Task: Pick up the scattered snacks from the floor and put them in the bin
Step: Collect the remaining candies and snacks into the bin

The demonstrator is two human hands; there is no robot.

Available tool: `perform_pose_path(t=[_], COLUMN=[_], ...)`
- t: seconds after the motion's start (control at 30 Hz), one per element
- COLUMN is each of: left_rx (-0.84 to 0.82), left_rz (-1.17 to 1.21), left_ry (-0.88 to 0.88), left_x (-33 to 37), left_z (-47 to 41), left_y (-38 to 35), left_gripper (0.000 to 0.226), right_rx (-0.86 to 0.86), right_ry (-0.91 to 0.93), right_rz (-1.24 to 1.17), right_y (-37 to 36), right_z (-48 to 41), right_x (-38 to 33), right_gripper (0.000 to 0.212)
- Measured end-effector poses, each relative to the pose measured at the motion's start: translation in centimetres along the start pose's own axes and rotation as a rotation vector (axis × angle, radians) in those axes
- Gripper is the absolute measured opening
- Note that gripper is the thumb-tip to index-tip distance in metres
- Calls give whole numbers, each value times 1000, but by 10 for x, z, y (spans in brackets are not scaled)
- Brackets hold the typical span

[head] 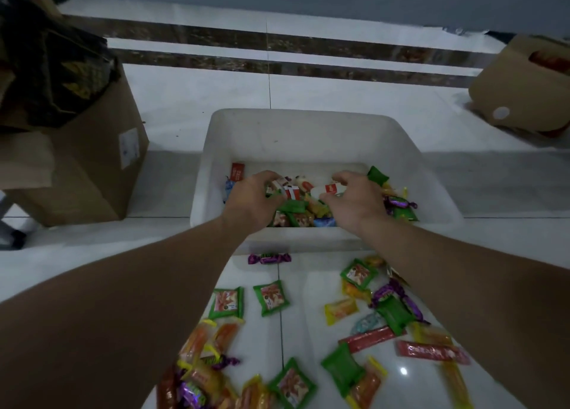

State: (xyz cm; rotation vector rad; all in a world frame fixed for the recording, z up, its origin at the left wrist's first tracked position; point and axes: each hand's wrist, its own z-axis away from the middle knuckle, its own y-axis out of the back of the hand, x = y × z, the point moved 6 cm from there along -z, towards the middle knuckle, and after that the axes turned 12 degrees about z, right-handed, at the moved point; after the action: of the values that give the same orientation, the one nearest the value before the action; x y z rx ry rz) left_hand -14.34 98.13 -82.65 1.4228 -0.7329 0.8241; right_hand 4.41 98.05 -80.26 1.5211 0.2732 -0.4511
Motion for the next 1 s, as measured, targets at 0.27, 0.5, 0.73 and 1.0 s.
perform_pose_path(t=[0.27, 0.5, 0.73, 1.0], left_rx=[93, 308, 376, 312], left_rz=[-186, -6, -13, -83], left_ry=[-64, 63, 260, 409], left_x=[27, 6, -54, -99], left_z=[69, 150, 232, 277], left_y=[39, 65, 70, 66], left_gripper=[53, 50, 53, 54], right_rx=[44, -4, -215, -311], right_ry=[199, 237, 188, 307], right_rz=[5, -165, -148, -32], right_y=[1, -31, -93, -108], right_z=[71, 131, 182, 197], right_x=[-27, -45, -40, -48], right_gripper=[53, 56, 53, 56])
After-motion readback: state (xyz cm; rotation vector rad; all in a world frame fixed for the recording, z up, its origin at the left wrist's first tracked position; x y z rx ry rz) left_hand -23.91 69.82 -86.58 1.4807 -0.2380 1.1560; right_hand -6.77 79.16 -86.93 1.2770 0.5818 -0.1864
